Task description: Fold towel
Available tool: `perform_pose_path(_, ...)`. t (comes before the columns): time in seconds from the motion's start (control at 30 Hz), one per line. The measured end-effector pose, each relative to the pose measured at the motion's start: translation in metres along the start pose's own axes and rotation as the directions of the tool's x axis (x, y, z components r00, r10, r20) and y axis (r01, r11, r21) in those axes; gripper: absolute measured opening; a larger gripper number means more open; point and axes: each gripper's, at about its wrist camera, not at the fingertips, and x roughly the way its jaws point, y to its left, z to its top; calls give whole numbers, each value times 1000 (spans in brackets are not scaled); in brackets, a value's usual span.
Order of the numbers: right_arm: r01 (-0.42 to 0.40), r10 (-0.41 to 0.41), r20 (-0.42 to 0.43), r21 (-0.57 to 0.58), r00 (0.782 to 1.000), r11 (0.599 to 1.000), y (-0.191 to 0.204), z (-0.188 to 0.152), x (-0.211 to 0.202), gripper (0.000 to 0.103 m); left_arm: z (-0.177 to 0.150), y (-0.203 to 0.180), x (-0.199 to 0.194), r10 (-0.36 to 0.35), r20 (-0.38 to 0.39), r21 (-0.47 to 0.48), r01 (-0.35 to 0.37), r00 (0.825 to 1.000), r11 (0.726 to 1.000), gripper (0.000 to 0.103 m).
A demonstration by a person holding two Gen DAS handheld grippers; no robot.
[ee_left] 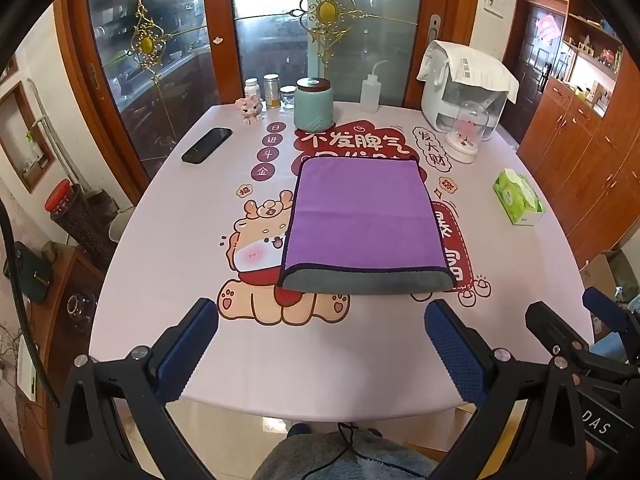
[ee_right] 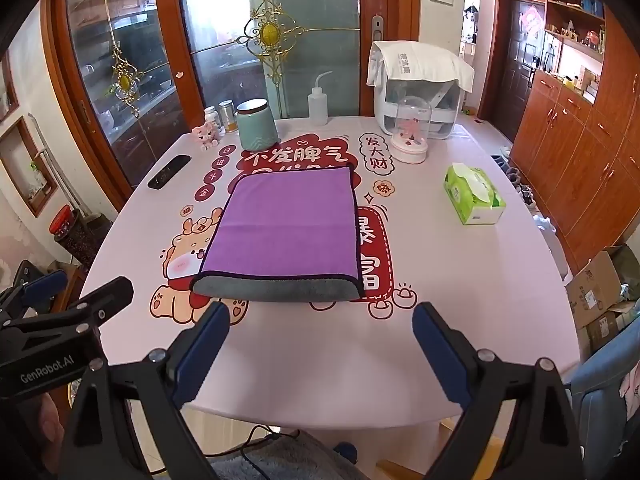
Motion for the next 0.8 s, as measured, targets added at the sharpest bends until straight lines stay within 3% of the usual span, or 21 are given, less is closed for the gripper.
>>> perform_pose_path(0.8, -9, 9, -2, 1, 1000, 1000, 2, -4, 1, 94, -11, 0, -2, -19, -6, 8, 19, 1000, 1000, 103)
